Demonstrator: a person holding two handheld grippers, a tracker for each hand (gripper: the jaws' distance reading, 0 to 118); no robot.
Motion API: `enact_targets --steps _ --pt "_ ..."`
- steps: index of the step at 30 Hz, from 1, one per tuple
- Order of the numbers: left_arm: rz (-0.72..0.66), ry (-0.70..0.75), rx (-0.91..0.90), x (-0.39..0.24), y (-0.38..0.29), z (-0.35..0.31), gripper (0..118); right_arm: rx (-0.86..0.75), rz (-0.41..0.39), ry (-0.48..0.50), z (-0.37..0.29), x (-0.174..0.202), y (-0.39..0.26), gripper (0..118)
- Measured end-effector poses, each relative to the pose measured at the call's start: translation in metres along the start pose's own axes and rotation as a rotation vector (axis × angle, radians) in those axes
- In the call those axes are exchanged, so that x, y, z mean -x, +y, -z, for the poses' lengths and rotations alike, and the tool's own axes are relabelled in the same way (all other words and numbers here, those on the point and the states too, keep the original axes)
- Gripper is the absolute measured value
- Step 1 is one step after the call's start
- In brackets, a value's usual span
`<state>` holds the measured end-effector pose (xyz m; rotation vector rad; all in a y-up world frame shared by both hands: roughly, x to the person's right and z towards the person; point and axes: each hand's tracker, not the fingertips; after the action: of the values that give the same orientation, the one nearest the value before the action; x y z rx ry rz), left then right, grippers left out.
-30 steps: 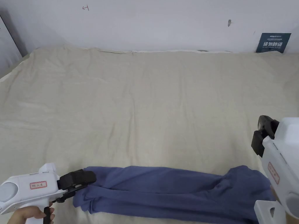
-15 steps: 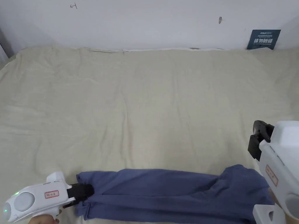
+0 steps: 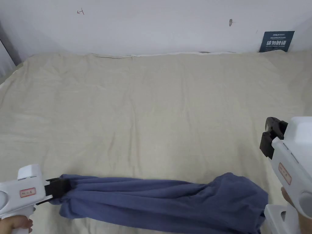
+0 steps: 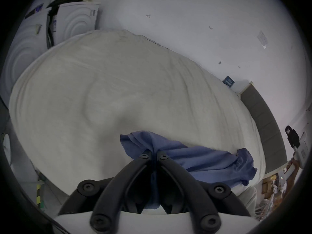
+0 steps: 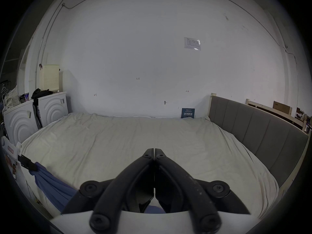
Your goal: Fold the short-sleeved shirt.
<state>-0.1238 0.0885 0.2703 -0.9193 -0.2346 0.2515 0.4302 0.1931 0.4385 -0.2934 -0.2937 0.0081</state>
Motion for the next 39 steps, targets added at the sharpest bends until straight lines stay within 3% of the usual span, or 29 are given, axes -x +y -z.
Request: enact_targets --steps 7,20,28,29,30,32,33,34,39 --pt "0.110 0.048 -0.020 -0.023 -0.009 -0.003 5 0.002 0.013 0.013 -0.004 -0.003 -0.003 2" --pt "0.452 -0.173 0.192 -0.242 -0.077 0.070 5 0.004 0.032 -0.011 -0.017 -0.025 -0.008 2" --pt "0.571 -0.120 0.318 -0.282 -0.132 0.122 6 0.017 0.047 -0.049 -0.023 -0.044 -0.014 2" --pt "0.568 -0.123 0.309 -0.281 -0.131 0.114 11 0.017 0.051 -0.056 -0.024 -0.046 -0.015 2" --pt "0.554 -0.144 0.290 -0.279 -0.128 0.108 23 0.017 0.052 -0.059 -0.025 -0.048 -0.015 2" --pt "0.492 -0.246 0.287 -0.275 -0.119 0.099 82 0.018 0.058 -0.065 -0.024 -0.050 -0.016 2" --pt "0.465 -0.274 0.280 -0.272 -0.114 0.091 104 0.019 0.061 -0.065 -0.024 -0.050 -0.016 2" --pt "0.449 -0.277 0.251 -0.270 -0.110 0.083 118 0.020 0.065 -0.064 -0.023 -0.051 -0.016 2" --pt "0.353 -0.277 -0.011 -0.244 -0.083 0.033 115 0.015 0.062 -0.049 -0.022 -0.045 -0.014 2"
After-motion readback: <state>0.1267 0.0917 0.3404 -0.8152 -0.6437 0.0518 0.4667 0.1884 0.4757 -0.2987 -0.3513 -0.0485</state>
